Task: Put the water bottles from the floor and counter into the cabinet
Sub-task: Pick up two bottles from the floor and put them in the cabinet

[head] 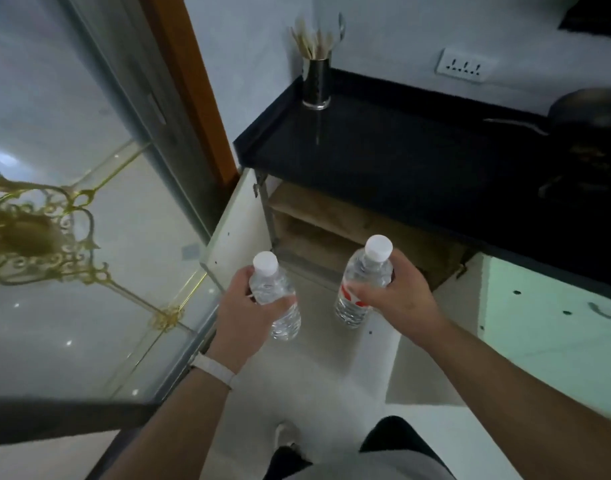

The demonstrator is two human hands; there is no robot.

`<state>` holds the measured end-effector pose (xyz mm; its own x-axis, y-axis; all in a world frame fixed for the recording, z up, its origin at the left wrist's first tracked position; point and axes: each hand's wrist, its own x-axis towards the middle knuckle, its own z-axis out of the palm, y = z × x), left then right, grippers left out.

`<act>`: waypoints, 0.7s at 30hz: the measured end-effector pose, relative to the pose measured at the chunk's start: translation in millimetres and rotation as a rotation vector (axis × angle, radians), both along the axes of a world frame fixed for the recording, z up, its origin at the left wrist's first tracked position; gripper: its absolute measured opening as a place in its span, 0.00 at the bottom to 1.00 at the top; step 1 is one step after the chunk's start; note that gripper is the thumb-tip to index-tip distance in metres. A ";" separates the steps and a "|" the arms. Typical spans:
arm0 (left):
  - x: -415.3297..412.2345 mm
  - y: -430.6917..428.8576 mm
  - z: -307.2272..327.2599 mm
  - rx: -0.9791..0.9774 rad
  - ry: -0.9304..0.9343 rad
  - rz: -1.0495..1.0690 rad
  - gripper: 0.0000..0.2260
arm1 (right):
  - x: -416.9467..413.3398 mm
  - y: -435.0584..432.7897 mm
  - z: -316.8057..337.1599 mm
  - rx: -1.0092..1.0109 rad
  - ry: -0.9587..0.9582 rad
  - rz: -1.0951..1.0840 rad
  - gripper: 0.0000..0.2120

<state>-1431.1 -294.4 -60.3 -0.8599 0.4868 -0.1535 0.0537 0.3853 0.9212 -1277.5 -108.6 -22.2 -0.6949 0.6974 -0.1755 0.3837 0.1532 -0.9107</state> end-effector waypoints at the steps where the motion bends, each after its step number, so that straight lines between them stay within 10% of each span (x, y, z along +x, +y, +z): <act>1: -8.2 4.2 -2.3 0.005 -0.007 -0.023 0.26 | 0.3 -0.8 0.7 -0.006 -0.008 -0.033 0.20; 21: -71.1 110.7 -19.4 -0.115 0.016 -0.169 0.26 | -35.8 88.5 -41.0 -0.143 -0.048 -0.210 0.22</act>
